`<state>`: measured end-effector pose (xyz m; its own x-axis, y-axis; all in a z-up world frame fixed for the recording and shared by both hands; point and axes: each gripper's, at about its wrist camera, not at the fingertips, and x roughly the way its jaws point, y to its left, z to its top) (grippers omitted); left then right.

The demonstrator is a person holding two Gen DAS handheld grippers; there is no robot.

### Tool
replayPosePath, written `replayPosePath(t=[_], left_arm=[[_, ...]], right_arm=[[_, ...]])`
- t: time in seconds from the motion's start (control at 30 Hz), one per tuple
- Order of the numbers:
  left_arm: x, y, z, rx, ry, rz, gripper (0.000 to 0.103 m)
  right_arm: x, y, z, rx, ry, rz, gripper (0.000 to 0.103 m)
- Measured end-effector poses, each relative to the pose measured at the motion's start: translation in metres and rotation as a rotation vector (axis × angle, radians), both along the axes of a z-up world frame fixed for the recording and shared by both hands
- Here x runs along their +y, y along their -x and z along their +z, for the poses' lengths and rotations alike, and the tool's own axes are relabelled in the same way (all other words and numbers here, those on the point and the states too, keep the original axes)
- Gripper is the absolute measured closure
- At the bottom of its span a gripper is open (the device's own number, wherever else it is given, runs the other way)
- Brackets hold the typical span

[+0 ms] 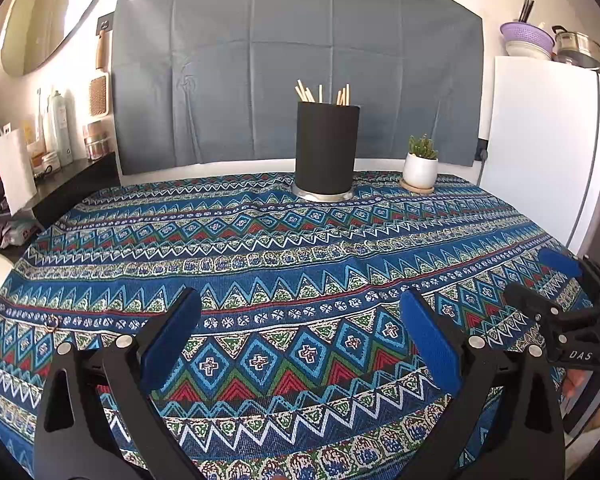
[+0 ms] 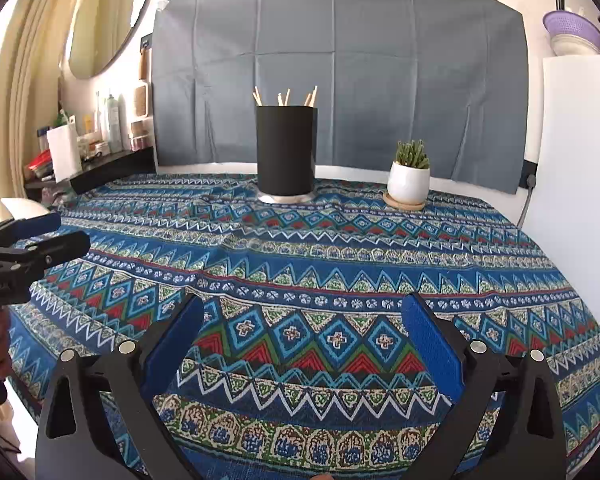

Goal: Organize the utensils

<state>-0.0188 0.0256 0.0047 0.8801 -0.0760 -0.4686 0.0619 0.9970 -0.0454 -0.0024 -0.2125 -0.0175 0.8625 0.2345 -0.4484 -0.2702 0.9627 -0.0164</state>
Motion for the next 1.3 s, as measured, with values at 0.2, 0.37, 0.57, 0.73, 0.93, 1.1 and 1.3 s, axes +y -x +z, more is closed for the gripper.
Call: replayPosePath(t=[0.2, 0.37, 0.57, 0.73, 0.93, 1.1, 1.3], left_arm=[[0.004, -0.011, -0.013, 0.092, 0.015, 0.060, 0.006], [0.000, -0.017, -0.018, 0.134, 0.005, 0.000, 0.006], [-0.003, -0.017, -0.019, 0.126, -0.021, 0.006, 0.006], [-0.007, -0.014, -0.018, 0.114, -0.060, 0.030, 0.006], [-0.006, -0.010, -0.016, 0.088, -0.070, 0.057, 0.006], [-0.010, -0.009, -0.015, 0.080, -0.100, 0.069, 0.006], [-0.012, -0.009, -0.014, 0.070, -0.107, 0.053, 0.006]], right_arm=[[-0.010, -0.003, -0.001, -0.006, -0.031, 0.016, 0.008], [-0.005, -0.012, 0.003, 0.005, -0.016, 0.059, 0.008], [-0.004, -0.018, -0.003, 0.066, -0.054, 0.065, 0.008], [0.000, -0.020, -0.007, 0.088, -0.040, 0.065, 0.008], [0.004, -0.019, -0.008, 0.088, -0.026, 0.064, 0.008], [0.001, -0.022, -0.009, 0.106, -0.044, 0.050, 0.008], [-0.001, -0.021, -0.008, 0.101, -0.057, 0.051, 0.008]])
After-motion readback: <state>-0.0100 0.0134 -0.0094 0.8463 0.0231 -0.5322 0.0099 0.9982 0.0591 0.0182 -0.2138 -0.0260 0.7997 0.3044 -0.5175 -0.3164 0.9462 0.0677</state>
